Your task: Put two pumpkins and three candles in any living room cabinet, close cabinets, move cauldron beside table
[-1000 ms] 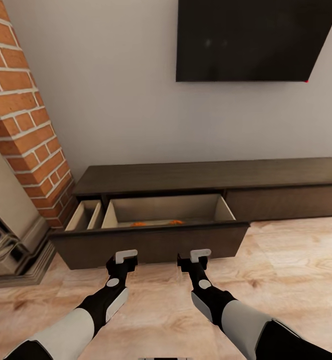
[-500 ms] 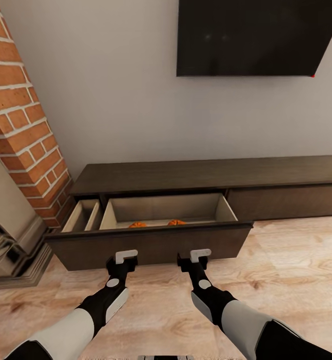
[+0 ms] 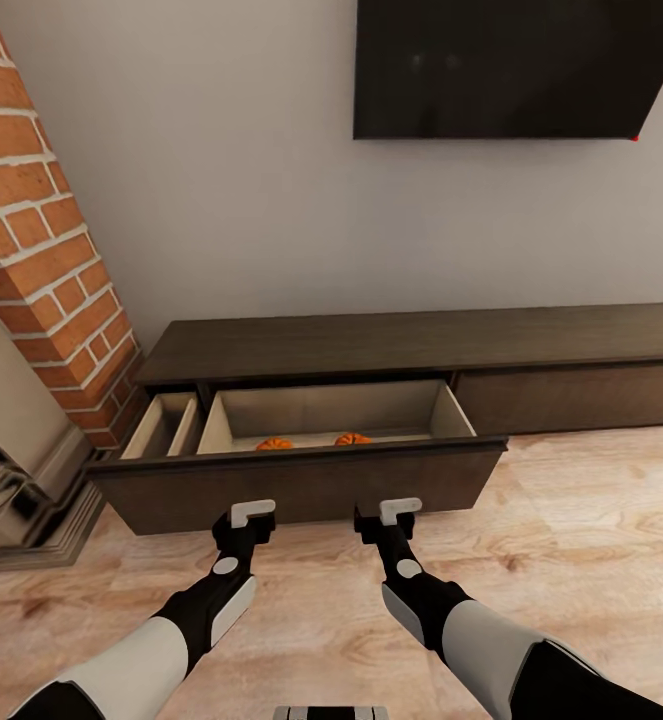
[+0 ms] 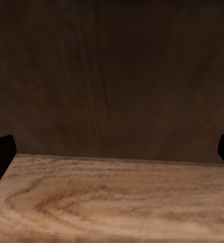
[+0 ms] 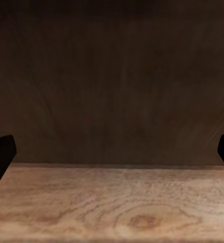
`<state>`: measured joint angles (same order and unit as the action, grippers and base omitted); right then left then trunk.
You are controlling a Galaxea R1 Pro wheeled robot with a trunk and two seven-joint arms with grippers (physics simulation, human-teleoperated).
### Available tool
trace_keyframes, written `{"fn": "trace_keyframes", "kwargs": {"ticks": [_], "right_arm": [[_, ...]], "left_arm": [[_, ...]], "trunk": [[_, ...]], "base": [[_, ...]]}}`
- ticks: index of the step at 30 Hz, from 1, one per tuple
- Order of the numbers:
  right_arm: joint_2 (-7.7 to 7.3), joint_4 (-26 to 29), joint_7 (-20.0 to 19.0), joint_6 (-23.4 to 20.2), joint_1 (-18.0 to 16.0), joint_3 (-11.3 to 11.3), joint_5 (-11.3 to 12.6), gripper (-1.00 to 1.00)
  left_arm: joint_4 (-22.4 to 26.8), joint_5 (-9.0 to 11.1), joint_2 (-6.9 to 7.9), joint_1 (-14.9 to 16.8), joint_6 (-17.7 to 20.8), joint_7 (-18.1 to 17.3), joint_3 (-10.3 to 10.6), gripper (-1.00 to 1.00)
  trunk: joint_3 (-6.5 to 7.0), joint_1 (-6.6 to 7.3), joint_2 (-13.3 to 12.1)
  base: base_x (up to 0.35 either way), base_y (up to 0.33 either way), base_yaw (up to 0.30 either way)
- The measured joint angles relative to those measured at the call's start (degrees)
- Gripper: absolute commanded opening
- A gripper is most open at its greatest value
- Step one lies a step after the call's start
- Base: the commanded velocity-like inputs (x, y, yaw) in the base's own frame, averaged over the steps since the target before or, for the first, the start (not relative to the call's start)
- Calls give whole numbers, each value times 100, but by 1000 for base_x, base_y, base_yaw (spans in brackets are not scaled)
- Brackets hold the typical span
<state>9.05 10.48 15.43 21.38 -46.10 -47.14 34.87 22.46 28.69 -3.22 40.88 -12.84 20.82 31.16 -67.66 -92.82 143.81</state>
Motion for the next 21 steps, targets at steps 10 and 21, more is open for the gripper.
{"fn": "trace_keyframes", "kwargs": {"ticks": [10,21], "right_arm": [[0,0,-5,-4,0,0,0,100],[0,0,-4,-9,0,0,0,100]], "left_arm": [[-10,0,-3,-6,-8,-8,17,100],[-12,4,3,-8,-15,-1,19,100]], "trunk": [[0,4,0],[0,0,0]], "base": [[289,0,0],[157,0,0]]}}
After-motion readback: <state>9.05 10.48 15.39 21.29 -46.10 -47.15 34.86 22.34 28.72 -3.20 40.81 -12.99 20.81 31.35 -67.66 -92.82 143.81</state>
